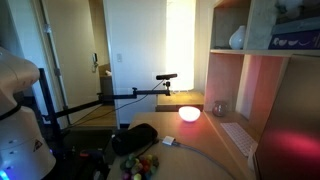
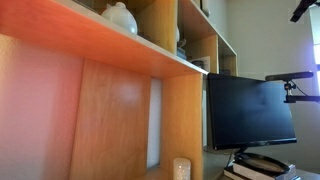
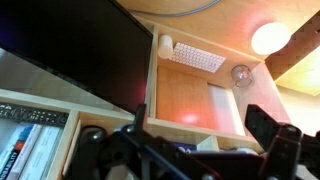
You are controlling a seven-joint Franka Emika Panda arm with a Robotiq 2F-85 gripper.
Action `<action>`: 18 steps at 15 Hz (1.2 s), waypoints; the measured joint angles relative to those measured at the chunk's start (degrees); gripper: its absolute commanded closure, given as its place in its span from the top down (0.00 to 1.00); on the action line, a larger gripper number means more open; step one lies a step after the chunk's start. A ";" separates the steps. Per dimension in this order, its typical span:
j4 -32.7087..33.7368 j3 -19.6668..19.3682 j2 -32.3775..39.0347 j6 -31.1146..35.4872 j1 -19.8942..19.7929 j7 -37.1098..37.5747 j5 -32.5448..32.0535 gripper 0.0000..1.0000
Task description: Pick up the white object from the second shelf from the right and place it on the table
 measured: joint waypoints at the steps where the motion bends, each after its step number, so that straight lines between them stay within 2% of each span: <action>1: -0.07 0.04 -0.01 0.00 -0.09 0.00 0.00 1.00; 18: -1.62 1.20 2.73 2.69 -0.68 -1.02 0.91 1.00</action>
